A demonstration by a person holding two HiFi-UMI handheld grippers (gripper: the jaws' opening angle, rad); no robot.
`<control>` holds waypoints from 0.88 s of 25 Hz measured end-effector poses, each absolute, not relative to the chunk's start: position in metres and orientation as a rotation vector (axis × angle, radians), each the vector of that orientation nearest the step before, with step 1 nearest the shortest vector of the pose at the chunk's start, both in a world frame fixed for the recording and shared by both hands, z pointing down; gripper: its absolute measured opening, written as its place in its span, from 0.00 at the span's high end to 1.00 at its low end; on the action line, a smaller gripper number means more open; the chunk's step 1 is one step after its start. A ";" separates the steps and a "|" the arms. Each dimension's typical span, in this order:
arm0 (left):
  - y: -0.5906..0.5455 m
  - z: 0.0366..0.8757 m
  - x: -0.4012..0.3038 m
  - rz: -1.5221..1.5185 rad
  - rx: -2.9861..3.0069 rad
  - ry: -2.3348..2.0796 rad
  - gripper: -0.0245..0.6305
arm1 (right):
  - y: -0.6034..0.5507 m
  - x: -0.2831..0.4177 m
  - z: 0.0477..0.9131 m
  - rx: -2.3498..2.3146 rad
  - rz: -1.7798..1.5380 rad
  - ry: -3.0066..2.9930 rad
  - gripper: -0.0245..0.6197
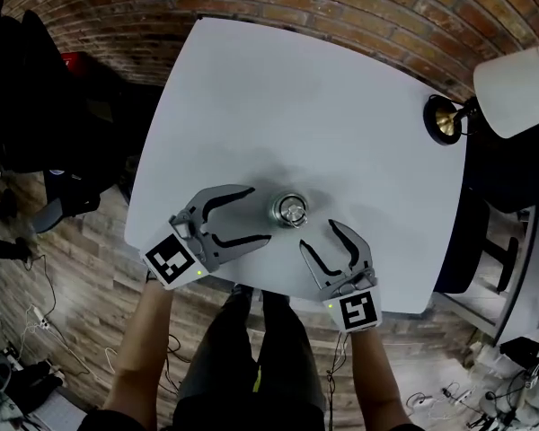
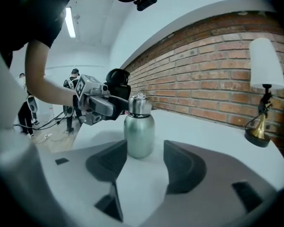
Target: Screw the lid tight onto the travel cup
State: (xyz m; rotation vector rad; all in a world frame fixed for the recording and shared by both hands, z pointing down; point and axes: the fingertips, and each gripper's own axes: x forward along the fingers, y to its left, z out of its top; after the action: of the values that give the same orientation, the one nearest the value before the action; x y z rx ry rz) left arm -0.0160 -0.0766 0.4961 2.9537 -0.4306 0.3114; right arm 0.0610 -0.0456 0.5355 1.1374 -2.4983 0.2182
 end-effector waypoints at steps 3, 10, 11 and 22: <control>-0.066 0.507 -0.026 0.450 2.943 -0.461 0.70 | -0.039 0.074 0.525 1.202 0.236 -2.464 0.63; -0.056 0.498 -0.029 0.498 2.886 -0.616 0.89 | -0.030 0.104 0.495 1.377 0.210 -2.387 0.88; -0.058 0.494 -0.030 0.491 2.870 -0.664 0.90 | -0.029 0.109 0.490 1.398 0.202 -2.372 0.91; -0.065 0.423 -0.043 0.392 2.810 -1.000 0.93 | -0.012 0.148 0.406 1.613 0.169 -2.322 0.94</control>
State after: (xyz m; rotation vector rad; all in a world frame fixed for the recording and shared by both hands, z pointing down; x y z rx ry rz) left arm -0.0435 -0.0647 0.4227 2.8097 -0.9996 0.3916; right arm 0.1476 -0.0120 0.4062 1.6128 -2.3223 0.1688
